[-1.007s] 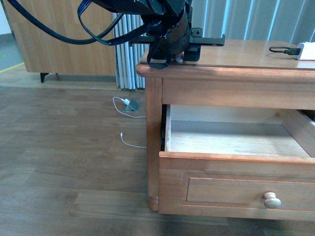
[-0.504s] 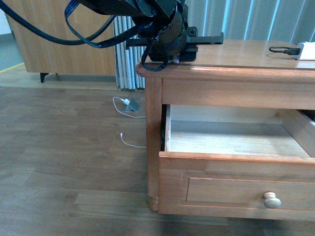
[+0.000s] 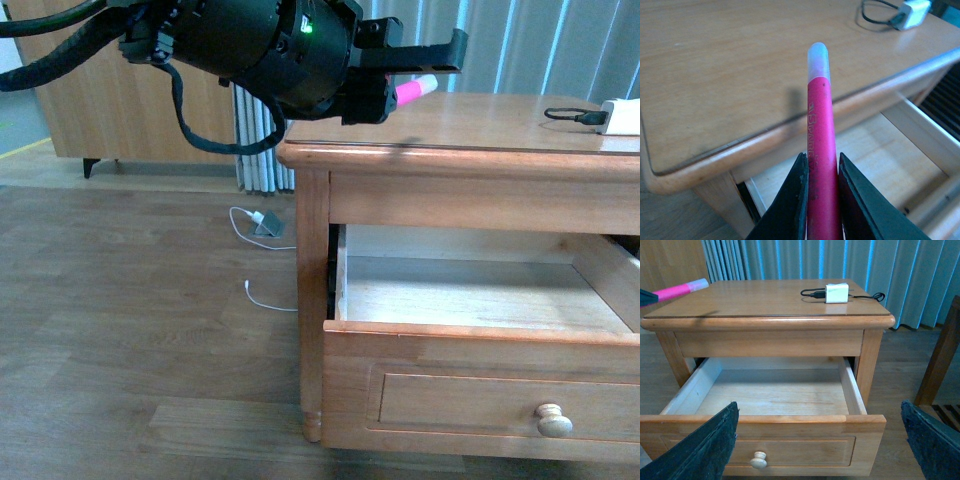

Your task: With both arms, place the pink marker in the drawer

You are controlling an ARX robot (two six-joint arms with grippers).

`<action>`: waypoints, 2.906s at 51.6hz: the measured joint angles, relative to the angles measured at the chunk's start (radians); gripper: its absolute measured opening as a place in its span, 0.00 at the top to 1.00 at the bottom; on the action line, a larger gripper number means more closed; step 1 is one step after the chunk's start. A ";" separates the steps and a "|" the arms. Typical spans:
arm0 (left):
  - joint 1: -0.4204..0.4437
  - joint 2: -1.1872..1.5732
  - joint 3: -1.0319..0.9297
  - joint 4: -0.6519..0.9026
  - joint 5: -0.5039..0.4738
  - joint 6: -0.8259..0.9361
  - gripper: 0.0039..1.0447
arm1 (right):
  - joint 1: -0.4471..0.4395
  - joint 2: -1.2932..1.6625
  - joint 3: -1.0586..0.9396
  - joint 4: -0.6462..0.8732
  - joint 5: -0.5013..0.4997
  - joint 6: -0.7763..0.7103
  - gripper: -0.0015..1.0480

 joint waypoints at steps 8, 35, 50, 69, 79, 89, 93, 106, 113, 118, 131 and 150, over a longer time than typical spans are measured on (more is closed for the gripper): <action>-0.031 -0.024 -0.064 -0.016 0.047 0.093 0.86 | 0.000 0.000 0.000 0.000 0.000 0.000 0.08; -0.125 0.377 0.172 -0.056 -0.074 0.151 0.86 | 0.000 0.000 0.000 0.000 0.000 0.000 0.08; -0.145 0.418 0.228 -0.098 -0.098 0.150 0.66 | 0.000 0.000 0.000 0.000 0.000 0.000 0.08; -0.112 0.096 -0.083 0.110 -0.277 0.163 0.05 | 0.000 0.000 0.000 0.000 0.000 -0.001 0.08; -0.012 -0.204 -0.339 0.171 -0.333 0.058 0.06 | 0.000 0.000 0.000 0.000 0.000 -0.001 0.08; 0.079 -0.508 -0.538 0.165 -0.364 0.018 0.06 | 0.000 0.000 0.000 0.000 0.000 -0.001 0.08; 0.117 -0.637 -0.619 0.139 -0.364 0.003 0.06 | 0.000 0.000 0.000 0.000 0.000 -0.001 0.08; 0.195 -1.031 -0.882 -0.022 -0.398 -0.101 0.06 | 0.000 0.000 0.000 0.000 0.000 -0.001 0.08; 0.235 -1.265 -1.014 -0.165 -0.429 -0.200 0.06 | 0.000 0.000 0.000 0.000 0.000 -0.001 0.08; 0.280 -1.366 -1.077 -0.211 -0.422 -0.249 0.06 | 0.000 0.000 0.000 0.000 0.000 -0.001 0.08; 0.297 -1.396 -1.096 -0.220 -0.419 -0.291 0.06 | 0.000 0.000 0.000 0.000 0.000 -0.001 0.08; 0.475 -1.522 -1.238 -0.016 -0.150 -0.032 0.63 | 0.000 0.000 0.000 0.000 0.001 -0.001 0.08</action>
